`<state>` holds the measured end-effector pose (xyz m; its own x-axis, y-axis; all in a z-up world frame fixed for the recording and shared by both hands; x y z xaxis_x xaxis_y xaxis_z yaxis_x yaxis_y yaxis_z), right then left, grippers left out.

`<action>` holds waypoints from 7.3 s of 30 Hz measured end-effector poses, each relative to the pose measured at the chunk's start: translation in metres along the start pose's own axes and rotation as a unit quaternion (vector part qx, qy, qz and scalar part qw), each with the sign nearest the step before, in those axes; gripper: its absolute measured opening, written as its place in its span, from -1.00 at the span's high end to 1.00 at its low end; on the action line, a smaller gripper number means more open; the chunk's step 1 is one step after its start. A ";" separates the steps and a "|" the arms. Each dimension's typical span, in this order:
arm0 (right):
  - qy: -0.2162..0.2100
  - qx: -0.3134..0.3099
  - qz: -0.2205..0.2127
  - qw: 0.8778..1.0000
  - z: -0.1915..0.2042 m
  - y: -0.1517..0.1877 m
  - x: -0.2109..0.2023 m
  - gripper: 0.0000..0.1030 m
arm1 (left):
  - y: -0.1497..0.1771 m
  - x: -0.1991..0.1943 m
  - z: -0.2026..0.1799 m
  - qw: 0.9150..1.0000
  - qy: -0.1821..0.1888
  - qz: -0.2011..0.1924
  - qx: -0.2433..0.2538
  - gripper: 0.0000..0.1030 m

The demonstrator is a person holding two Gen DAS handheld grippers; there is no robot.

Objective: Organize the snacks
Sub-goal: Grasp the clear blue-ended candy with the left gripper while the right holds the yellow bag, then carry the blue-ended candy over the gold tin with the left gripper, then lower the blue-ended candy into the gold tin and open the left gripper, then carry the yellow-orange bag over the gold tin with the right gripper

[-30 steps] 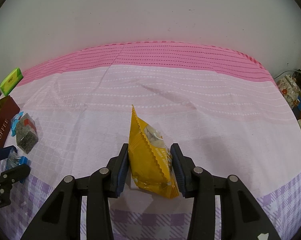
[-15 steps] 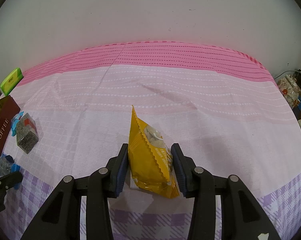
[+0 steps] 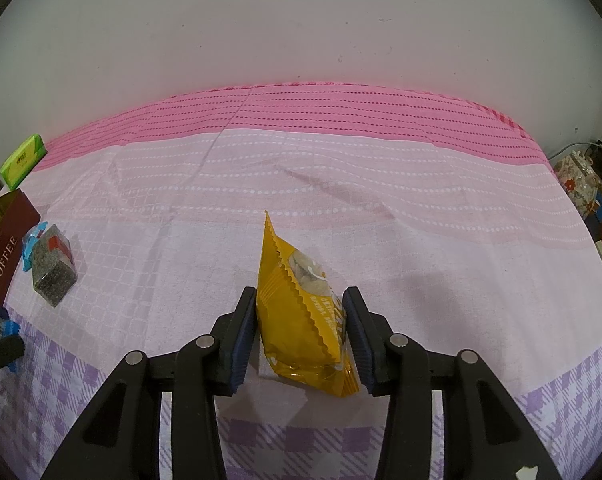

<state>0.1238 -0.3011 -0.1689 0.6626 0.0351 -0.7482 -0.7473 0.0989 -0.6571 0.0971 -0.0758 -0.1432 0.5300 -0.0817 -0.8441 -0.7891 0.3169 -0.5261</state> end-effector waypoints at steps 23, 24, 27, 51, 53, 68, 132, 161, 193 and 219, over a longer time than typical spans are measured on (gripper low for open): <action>0.001 -0.001 0.000 1.000 0.000 0.000 0.000 0.19 | -0.044 -0.054 0.067 0.996 -0.041 -0.065 -0.047 0.15; 0.001 -0.002 0.000 1.000 0.000 0.000 0.000 0.19 | -0.045 -0.054 0.076 0.995 -0.049 -0.065 -0.052 0.15; 0.000 -0.002 0.000 1.000 0.000 0.000 0.000 0.19 | -0.044 -0.052 0.105 0.993 -0.068 -0.061 -0.071 0.15; 0.000 -0.002 0.000 1.000 0.000 0.000 0.000 0.19 | -0.006 0.011 0.219 0.977 -0.159 0.024 -0.142 0.14; 0.000 -0.002 0.000 1.000 0.000 0.000 0.000 0.19 | -0.003 0.014 0.221 0.976 -0.159 0.030 -0.144 0.14; 0.000 -0.002 0.001 1.000 0.000 0.000 0.000 0.19 | 0.007 0.030 0.230 0.974 -0.166 0.055 -0.146 0.13; 0.000 -0.007 0.003 1.000 0.003 0.001 -0.002 0.05 | 0.020 -0.057 0.219 0.965 -0.230 -0.020 -0.127 -0.23; 0.021 -0.006 0.002 1.000 0.014 -0.001 -0.010 0.34 | 0.038 -0.058 0.238 0.962 -0.205 0.000 -0.182 -0.52; -0.194 -0.141 -0.023 0.971 0.284 -0.033 -0.068 0.33 | 0.061 -0.077 0.328 0.919 -0.295 0.002 -0.263 -0.67; -0.209 -0.215 0.030 0.953 0.395 -0.016 -0.011 0.32 | 0.068 -0.071 0.338 0.917 -0.276 0.014 -0.287 -0.67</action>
<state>0.1483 0.0901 -0.1138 0.5130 0.4308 -0.7424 -0.6763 -0.3297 -0.6587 0.1106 0.2705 -0.0843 0.4583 0.4607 -0.7600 -0.7542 -0.2508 -0.6068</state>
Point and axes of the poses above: each gripper's, at about its wrist camera, not at the fingertips, and x roughly the way its jaws point, z to its left, y to its underside, the point moved 8 cm from there along x, roughly the way its jaws point, and after that the axes turned 6 degrees about -y, right-handed, at the moved point
